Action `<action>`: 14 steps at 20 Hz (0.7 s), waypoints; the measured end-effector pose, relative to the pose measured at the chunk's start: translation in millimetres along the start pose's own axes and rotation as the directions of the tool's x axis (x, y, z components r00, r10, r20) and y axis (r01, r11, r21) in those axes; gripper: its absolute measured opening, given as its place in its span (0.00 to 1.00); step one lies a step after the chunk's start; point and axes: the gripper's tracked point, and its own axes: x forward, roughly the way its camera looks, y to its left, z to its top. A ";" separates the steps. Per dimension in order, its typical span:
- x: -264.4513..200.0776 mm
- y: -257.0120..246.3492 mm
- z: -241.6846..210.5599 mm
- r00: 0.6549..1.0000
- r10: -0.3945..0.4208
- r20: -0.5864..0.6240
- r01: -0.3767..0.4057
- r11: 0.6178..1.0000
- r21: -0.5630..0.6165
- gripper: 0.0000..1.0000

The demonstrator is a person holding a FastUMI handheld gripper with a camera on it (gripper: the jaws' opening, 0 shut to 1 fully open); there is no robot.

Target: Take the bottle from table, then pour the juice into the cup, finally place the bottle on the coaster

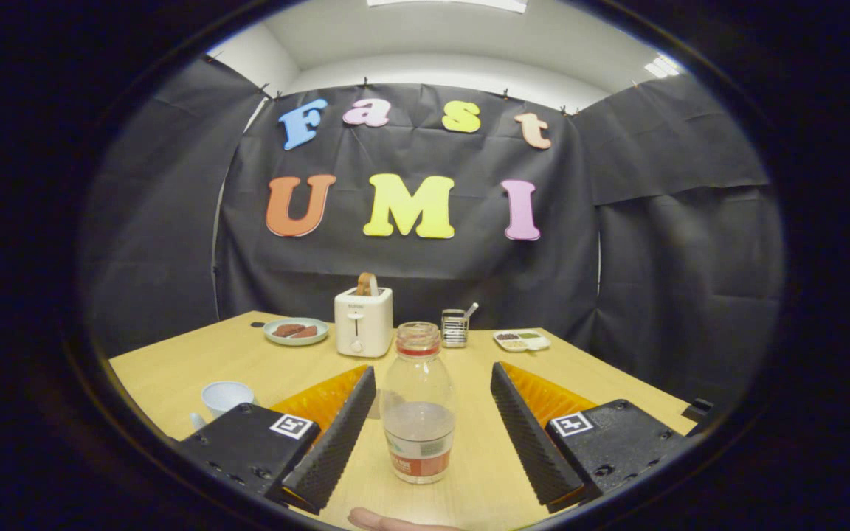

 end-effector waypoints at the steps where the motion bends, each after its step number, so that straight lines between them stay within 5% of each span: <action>1: 3.0 -1.6 -3.6 1.000 -0.003 0.002 0.003 1.000 -0.001 1.00; 14: 36.6 9.3 -51.0 1.000 0.019 -0.022 -0.019 1.000 0.009 1.00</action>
